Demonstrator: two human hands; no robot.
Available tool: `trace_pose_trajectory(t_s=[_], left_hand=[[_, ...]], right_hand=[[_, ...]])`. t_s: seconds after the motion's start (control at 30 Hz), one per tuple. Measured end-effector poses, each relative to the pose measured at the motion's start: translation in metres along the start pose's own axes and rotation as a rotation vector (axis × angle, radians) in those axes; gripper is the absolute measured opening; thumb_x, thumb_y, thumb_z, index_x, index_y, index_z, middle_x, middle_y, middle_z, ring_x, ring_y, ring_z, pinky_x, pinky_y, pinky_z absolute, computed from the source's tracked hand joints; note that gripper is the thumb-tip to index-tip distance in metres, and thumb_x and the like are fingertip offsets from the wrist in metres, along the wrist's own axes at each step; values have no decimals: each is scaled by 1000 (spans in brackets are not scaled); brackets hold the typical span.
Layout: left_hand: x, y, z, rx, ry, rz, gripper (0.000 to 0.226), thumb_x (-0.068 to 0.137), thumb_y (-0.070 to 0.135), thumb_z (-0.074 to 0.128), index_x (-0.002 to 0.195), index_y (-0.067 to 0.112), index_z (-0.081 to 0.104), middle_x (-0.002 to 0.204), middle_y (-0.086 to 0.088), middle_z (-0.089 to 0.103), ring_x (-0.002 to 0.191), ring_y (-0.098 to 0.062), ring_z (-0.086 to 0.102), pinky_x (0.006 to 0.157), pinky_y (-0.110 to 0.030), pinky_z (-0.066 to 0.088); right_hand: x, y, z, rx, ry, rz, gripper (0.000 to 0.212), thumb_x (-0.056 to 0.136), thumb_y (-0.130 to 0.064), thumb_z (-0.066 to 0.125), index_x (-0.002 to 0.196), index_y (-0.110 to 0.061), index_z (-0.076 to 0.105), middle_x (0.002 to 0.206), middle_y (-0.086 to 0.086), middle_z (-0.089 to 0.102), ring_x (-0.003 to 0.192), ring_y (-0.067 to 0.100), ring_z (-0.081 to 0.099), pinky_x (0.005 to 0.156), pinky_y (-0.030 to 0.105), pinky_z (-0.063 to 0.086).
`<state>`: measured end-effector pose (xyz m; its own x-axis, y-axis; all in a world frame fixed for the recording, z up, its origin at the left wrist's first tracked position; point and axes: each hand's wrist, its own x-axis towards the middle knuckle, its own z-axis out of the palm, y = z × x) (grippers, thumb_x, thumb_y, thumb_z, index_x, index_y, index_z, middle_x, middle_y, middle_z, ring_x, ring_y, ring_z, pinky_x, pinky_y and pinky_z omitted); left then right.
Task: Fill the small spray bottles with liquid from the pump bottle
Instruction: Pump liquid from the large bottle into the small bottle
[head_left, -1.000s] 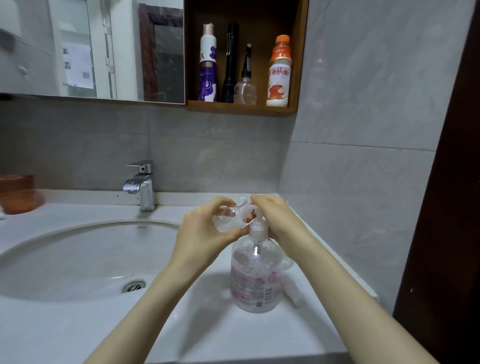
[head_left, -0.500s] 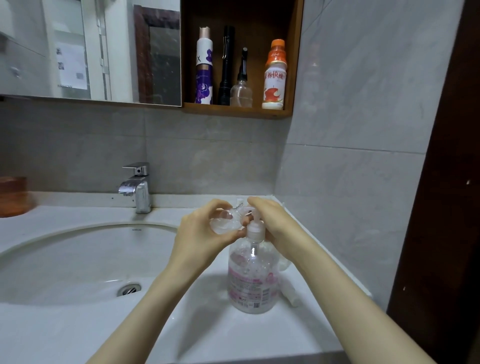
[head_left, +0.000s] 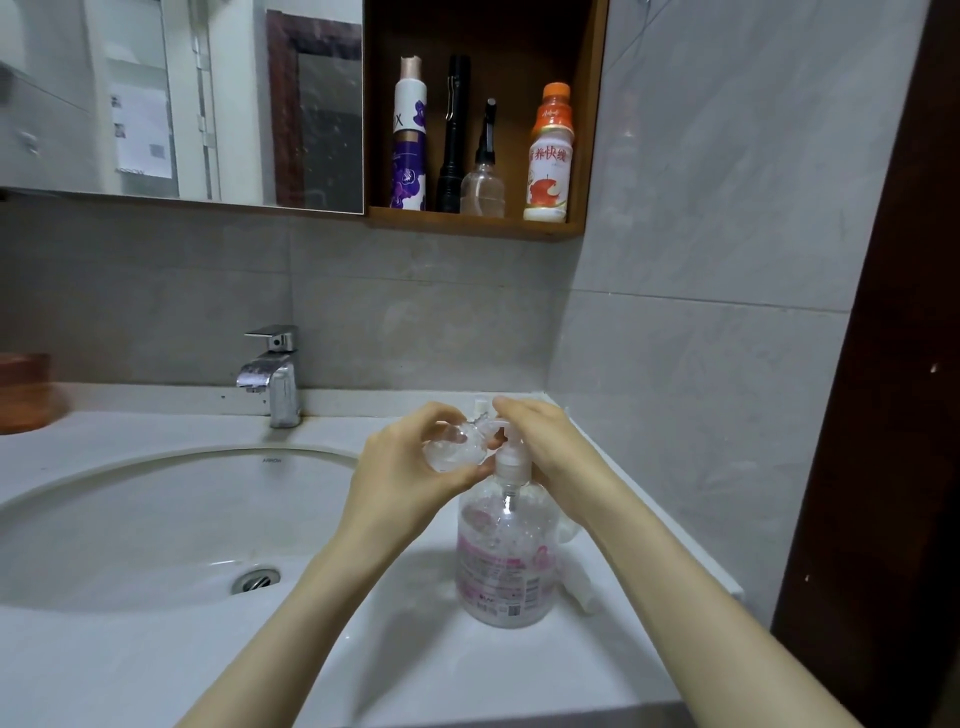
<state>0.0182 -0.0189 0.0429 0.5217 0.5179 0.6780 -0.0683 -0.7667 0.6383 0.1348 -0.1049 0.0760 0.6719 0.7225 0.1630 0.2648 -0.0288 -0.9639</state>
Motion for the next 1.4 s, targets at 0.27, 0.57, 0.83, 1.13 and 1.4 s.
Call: trace_pose_trajectory(t_s=[0.27,0.57,0.83,1.13,1.4], left_hand=[[2,1,-1,-25,8,2,40,54,50,80,83,32,61,80,15,68,84,0,64,73,-33,52],[-1,-1,0,21,-2,-17,36,60,40,86,83,33,59,79,15,67,84,0,63,73,-30,51],[3,1,-1,28,-6,-2,37,61,35,86,84,34,57,81,16,67,84,4,62,68,-15,44],[-2,-5,1,29,-5,-12,36,55,45,77,83,41,56,85,15,68,91,-2,64,78,-28,51],[0,1,-4,37,-19,-4,37,60,43,84,83,36,57,83,18,67,89,-2,63,76,-33,52]], right_hand=[[-7,-8,1,41,24,-63,30,96,-19,37,76,-9,56,74,5,58,60,21,53,54,25,39],[-6,-7,3,-21,16,9,21,95,-20,38,83,-12,53,76,6,60,60,20,51,56,25,37],[-10,-18,4,36,11,32,26,99,-22,33,90,-8,52,71,7,57,51,19,51,37,13,34],[-10,-4,4,-30,74,-36,16,98,-16,33,98,-14,48,74,-1,59,39,6,53,42,16,37],[-10,-12,4,-29,60,12,20,100,-33,36,97,-18,49,77,0,64,58,18,58,57,26,37]])
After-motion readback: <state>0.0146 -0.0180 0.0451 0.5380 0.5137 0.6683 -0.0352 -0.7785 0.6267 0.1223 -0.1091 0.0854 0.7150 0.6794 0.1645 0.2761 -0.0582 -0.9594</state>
